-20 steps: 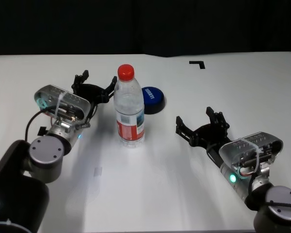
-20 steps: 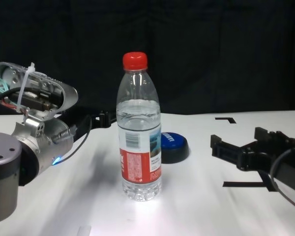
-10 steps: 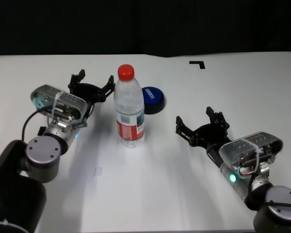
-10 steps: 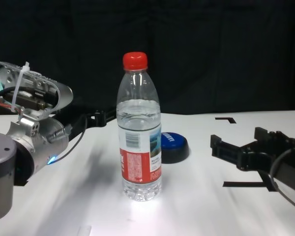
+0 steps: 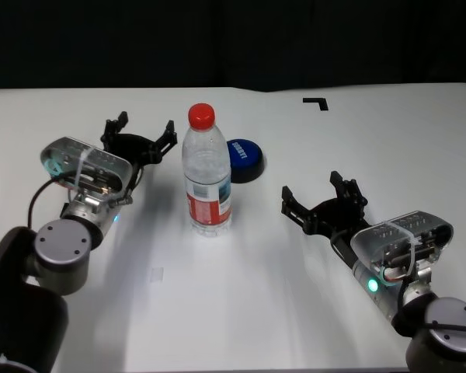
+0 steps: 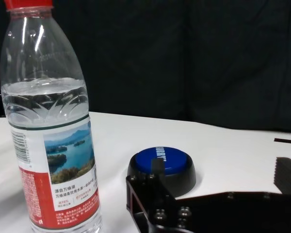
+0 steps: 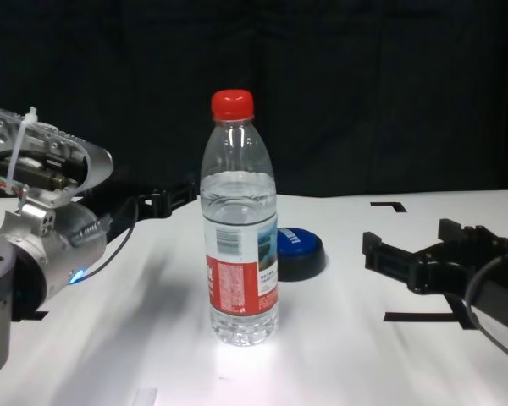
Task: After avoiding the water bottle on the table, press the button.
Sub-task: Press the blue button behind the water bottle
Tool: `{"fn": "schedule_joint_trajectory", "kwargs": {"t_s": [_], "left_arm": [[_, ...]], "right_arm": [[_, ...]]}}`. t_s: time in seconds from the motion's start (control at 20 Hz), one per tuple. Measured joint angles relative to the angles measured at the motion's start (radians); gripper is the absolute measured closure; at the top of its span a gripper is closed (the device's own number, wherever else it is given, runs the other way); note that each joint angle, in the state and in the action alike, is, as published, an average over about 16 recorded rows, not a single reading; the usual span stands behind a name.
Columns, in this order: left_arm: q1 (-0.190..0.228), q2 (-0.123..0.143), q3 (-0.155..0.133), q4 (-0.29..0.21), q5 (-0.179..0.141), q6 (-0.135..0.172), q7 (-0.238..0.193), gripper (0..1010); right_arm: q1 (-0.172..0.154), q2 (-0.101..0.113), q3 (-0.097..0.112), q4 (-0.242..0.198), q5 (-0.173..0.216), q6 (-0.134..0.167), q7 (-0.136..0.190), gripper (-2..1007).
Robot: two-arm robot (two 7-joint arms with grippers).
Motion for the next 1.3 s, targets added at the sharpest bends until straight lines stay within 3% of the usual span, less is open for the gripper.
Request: {"fn": "schedule_joint_trajectory", "kwargs": {"t_s": [0.6, 1.3], "left_arm": [[0.037, 0.01, -0.02, -0.05, -0.003, 0.01, 0.006, 7], [0.122, 0.026, -0.047, -0.17, -0.011, 0.041, 0.007, 7]], "right_arm": [[0.0, 0.0, 0.0, 0.0, 0.0, 0.0, 0.0, 2], [0.0, 0.0, 0.0, 0.0, 0.0, 0.0, 0.0, 2]]}}
